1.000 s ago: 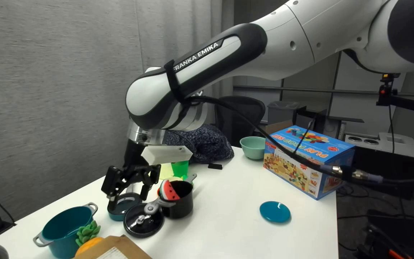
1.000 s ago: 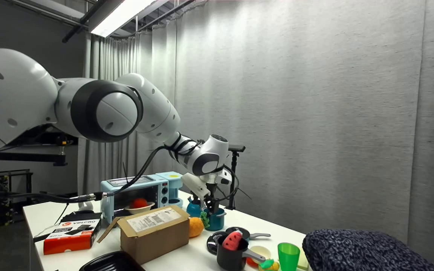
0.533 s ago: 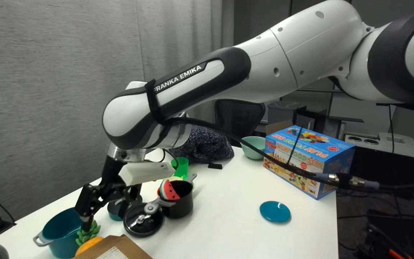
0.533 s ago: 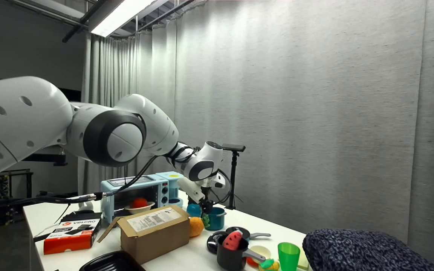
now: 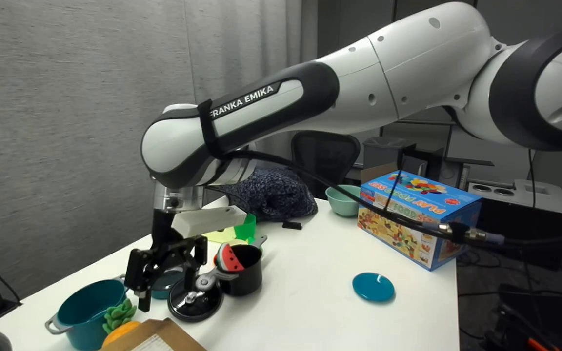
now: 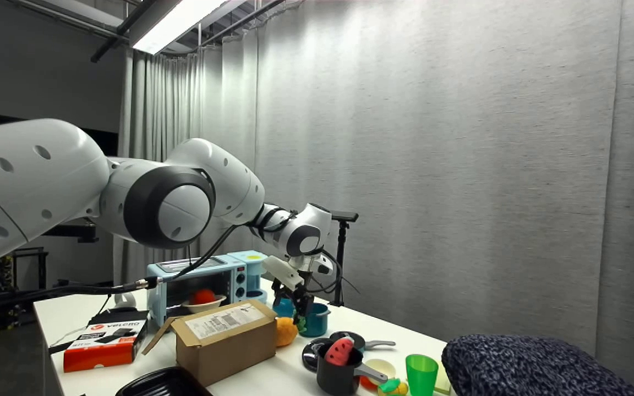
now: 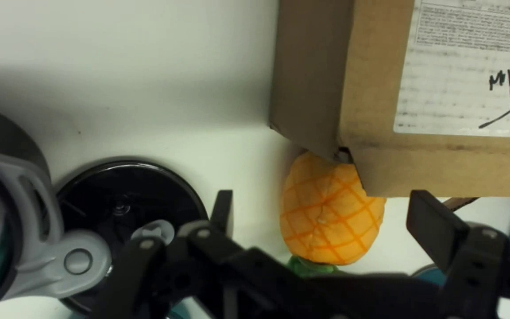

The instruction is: Put the pineapple plushie on the black plate

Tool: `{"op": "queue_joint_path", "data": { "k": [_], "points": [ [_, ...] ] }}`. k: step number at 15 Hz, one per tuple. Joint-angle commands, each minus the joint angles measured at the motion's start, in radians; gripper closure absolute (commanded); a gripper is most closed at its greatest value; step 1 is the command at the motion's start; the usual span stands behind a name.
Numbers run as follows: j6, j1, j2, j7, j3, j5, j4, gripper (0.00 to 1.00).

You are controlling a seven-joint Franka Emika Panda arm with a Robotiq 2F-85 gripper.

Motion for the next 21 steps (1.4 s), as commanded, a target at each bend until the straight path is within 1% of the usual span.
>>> {"op": "queue_joint_path", "data": {
  "k": [1,5,7,10,11,14,17,21],
  "points": [
    [-0.007,0.003,0.004,0.003,-0.001,0.0,0.008,0.0],
    [0.024,0.023,0.028,0.034,-0.008,-0.003,0.026,0.0],
    [0.072,0.041,0.05,0.062,-0.014,-0.007,0.044,0.0],
    [0.1,0.083,0.125,0.135,-0.017,-0.012,0.138,0.0],
    [0.095,0.1,0.152,0.16,-0.02,-0.018,0.179,0.0],
    [0.081,0.137,0.198,0.212,-0.042,-0.041,0.248,0.0],
    [0.077,0.166,0.228,0.262,-0.078,-0.07,0.3,0.0],
    [0.093,0.176,0.258,0.302,-0.096,-0.099,0.342,0.0]
  ]
}}
